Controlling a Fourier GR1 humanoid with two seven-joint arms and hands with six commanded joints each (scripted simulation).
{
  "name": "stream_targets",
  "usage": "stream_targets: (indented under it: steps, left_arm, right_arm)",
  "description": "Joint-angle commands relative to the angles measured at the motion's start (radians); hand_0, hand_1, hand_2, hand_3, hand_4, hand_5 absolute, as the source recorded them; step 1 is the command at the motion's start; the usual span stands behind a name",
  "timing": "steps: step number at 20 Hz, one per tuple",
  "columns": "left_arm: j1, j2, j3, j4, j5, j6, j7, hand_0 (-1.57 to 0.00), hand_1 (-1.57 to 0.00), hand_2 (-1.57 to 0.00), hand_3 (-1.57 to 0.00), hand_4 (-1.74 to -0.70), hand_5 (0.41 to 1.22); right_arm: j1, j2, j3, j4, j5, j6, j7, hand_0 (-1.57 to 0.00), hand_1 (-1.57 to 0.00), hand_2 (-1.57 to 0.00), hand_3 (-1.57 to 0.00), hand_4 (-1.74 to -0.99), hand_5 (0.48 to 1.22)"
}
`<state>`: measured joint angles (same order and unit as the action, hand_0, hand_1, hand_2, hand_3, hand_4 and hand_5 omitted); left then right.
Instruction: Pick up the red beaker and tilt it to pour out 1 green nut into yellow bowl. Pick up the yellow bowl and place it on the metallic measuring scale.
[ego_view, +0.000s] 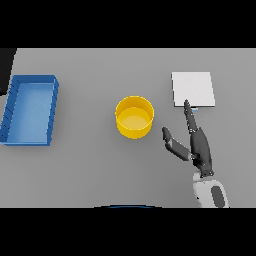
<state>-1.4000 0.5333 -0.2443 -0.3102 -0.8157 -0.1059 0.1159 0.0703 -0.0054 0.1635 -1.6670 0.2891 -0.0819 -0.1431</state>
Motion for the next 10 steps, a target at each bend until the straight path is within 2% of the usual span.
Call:
stream_targets:
  steps: [1,5,8,10]
  left_arm:
    - [0.034,0.021,0.028,-0.015,0.027,0.023,0.036,-1.57,-1.57,-1.57,-1.41,-1.74,1.221]
    - [0.192,0.063,0.168,-0.081,0.182,0.108,0.106,-1.57,-1.57,-1.57,-1.45,-1.74,1.221]
    - [0.330,0.052,0.236,-0.182,0.278,0.152,0.192,-1.57,-1.57,-1.57,-1.47,-1.74,1.221]
    - [0.412,0.032,0.265,-0.283,0.335,0.169,0.217,-1.57,-1.57,-1.57,-1.48,-1.74,1.221]
  right_arm:
    - [-0.004,-0.004,0.005,0.010,0.010,0.002,0.005,0.00,0.00,0.00,0.00,-1.034,0.655]
    - [0.001,-0.009,0.004,0.004,0.015,-0.003,0.000,0.00,0.00,0.00,0.00,-1.053,0.651]
    - [-0.011,-0.013,0.012,0.006,0.049,-0.018,0.025,0.00,0.00,0.00,0.00,-1.048,0.651]
    - [0.001,-0.016,0.021,-0.003,0.069,-0.026,0.018,0.00,0.00,0.00,0.00,-1.054,0.648]
